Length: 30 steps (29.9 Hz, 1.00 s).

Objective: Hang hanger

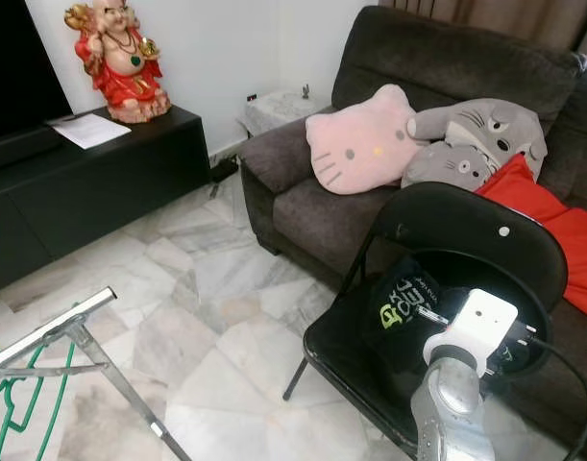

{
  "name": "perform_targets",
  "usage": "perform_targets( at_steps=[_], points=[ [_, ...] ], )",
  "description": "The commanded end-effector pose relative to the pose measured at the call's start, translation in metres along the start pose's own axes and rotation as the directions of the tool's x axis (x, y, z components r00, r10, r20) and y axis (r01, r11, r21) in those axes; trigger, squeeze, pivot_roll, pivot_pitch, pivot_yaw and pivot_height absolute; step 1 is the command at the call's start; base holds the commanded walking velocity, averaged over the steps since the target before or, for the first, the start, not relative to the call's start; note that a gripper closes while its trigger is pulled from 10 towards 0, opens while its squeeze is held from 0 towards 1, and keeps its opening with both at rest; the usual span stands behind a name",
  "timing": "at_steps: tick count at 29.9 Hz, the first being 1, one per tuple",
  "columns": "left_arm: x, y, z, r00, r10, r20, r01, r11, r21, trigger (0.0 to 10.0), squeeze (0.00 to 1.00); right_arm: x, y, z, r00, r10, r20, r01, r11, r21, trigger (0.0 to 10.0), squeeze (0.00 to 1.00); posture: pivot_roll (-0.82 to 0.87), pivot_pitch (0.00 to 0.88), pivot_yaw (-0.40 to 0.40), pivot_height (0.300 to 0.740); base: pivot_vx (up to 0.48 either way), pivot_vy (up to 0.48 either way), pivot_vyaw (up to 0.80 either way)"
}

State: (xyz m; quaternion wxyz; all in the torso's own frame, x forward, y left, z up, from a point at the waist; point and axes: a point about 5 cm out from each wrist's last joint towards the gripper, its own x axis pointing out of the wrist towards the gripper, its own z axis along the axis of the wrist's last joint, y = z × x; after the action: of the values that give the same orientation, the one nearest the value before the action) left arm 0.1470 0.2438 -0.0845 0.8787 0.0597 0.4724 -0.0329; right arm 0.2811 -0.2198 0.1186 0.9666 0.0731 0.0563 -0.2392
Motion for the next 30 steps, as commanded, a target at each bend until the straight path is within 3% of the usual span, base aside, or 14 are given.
perform_targets(
  at_steps=[1,30],
  points=[
    [-0.0019,0.001,-0.0073,1.0,0.003,-0.024,-0.004,1.0,-0.015,10.0,0.0,0.0003,0.005,0.0016,1.0,0.016,0.01,-0.016,1.0,-0.006,10.0,0.0,-0.02,0.043,0.011,0.74,-0.315,0.0,0.0],
    [-0.0017,0.0007,-0.0064,1.0,0.002,-0.017,-0.002,1.0,-0.025,10.0,0.0,0.0004,0.011,0.0014,0.998,0.049,0.029,-0.048,0.998,-0.042,10.0,0.0,-0.02,0.05,0.008,0.74,-0.328,0.0,0.0]
  ],
)
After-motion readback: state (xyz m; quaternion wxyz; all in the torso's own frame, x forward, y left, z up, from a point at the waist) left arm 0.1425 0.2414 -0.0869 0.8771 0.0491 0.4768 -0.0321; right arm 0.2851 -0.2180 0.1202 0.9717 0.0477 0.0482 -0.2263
